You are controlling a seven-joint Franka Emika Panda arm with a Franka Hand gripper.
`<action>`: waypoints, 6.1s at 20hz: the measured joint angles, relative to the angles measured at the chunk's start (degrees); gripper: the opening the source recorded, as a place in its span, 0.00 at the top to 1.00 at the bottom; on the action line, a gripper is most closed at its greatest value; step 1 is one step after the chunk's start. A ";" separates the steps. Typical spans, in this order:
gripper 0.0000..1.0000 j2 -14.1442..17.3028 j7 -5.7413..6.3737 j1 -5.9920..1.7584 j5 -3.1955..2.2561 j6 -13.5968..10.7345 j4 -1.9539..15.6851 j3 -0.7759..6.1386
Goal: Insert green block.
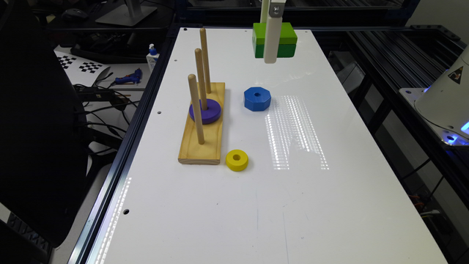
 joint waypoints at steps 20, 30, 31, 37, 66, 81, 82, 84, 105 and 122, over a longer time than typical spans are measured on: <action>1.00 6.15 0.00 0.03 0.01 1.29 6.67 0.46; 1.00 11.47 0.00 0.03 -0.35 1.20 12.84 0.52; 1.00 11.57 0.00 0.04 -0.35 1.20 12.95 0.53; 1.00 13.15 0.25 0.21 -0.53 1.19 15.21 0.70; 1.00 18.97 0.57 0.02 -2.03 0.67 21.91 0.34; 1.00 20.67 0.57 0.02 -2.22 1.05 22.05 0.23; 1.00 20.92 0.57 0.02 -2.23 1.23 22.05 0.23; 1.00 21.29 0.57 0.02 -2.26 1.49 22.08 0.22; 1.00 21.87 0.57 0.04 -2.31 1.66 22.43 0.21; 1.00 21.91 0.57 0.04 -2.33 1.66 22.49 0.17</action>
